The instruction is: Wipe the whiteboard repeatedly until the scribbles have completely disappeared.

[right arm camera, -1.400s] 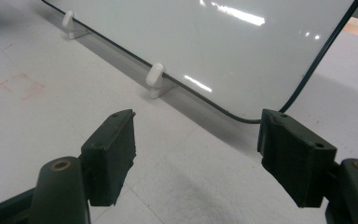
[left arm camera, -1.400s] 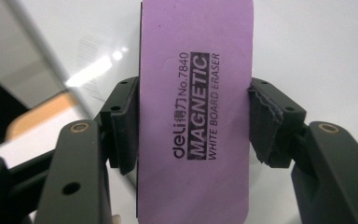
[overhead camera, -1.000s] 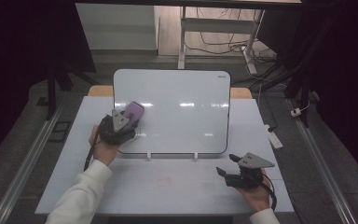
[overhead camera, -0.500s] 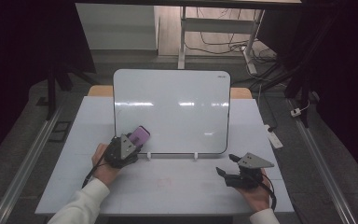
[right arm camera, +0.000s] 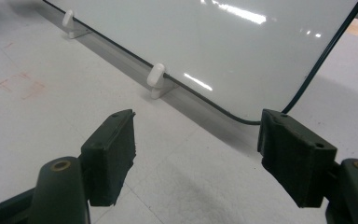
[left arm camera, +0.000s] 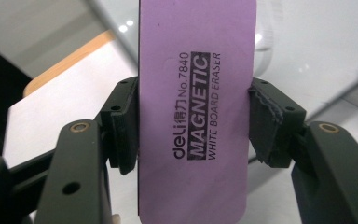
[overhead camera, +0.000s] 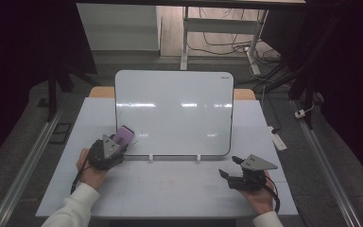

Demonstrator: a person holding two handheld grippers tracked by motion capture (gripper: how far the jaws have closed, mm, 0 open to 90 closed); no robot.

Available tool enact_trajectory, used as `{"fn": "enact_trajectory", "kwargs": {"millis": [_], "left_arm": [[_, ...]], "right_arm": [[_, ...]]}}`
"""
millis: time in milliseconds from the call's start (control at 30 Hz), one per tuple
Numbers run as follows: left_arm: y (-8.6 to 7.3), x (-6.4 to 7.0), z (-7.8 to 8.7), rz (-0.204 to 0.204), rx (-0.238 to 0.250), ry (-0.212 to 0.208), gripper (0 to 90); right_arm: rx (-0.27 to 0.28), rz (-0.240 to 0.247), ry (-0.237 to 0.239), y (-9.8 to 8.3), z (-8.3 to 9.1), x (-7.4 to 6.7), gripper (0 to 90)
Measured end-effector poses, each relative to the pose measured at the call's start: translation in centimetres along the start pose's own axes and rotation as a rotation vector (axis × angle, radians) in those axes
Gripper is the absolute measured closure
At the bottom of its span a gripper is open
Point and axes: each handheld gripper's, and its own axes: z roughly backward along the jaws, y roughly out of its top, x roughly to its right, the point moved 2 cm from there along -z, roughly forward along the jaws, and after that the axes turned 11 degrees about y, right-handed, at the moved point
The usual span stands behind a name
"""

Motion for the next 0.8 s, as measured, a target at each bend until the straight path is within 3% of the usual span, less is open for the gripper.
{"fn": "enact_trajectory", "kwargs": {"millis": [167,233,333,367,533,633,733,800], "left_arm": [[1.3,4.7,0.0,-0.173,-0.012,-0.08,41.0],[1.8,5.6,0.0,-0.209,-0.013,-0.067,41.0],[2.1,4.7,-0.3,-0.133,-0.014,-0.123,41.0],[2.2,4.3,-0.3,-0.114,-0.013,-0.122,41.0],[3.5,2.3,-0.7,-0.06,-0.003,-0.079,41.0],[4.5,0.8,-1.0,-0.037,-0.002,-0.032,41.0],[4.7,-1.7,-1.2,0.058,0.003,-0.011,41.0],[4.6,-2.9,-1.2,0.096,0.003,0.007,41.0]], "right_arm": [[0.0,-0.001,-0.001,0.0,0.0,0.0,27.3],[0.0,0.001,-0.001,0.0,0.1,0.0,27.3],[0.005,-0.001,-0.003,0.0,0.2,0.0,27.3],[0.005,-0.003,-0.002,0.0,0.2,0.1,27.3],[0.008,0.0,-0.003,0.0,0.2,0.1,27.3],[0.007,0.003,-0.004,0.0,0.2,0.1,27.3],[0.008,0.001,-0.003,0.0,0.2,0.1,27.3],[0.01,-0.001,-0.003,0.0,0.3,0.1,27.3]]}}
